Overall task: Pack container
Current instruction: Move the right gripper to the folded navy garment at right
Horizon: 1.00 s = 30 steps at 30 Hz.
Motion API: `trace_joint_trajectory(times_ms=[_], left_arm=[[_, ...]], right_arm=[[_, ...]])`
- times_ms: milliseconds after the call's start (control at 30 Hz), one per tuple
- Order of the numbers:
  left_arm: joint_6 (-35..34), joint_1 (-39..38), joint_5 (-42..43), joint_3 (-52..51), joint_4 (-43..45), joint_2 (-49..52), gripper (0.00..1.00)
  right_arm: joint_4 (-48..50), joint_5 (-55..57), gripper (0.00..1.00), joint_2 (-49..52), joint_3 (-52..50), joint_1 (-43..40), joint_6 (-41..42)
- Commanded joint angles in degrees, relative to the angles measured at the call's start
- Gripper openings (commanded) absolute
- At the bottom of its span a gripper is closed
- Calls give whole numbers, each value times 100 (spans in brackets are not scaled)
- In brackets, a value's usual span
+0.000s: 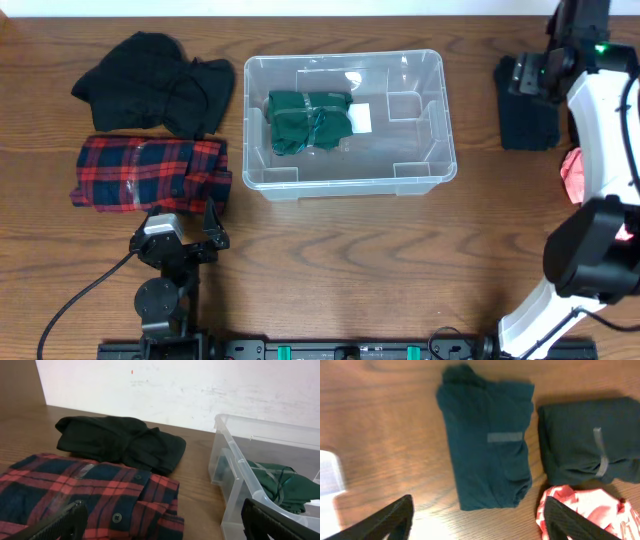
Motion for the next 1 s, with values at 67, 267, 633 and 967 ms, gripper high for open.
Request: trace_joint_trajectory(times_ms=[67, 267, 633, 967], left_arm=[[33, 28, -50, -98, -197, -31, 98], [33, 28, -50, -98, -197, -31, 98], [33, 28, -50, -98, -197, -31, 98], [33, 28, -50, -98, -197, -31, 98]], right_arm=[[-57, -319, 74, 398, -7, -337, -308], [9, -345, 63, 988, -7, -546, -518], [354, -723, 58, 1829, -7, -1023, -752], [393, -1051, 66, 1928, -7, -1241, -1119]])
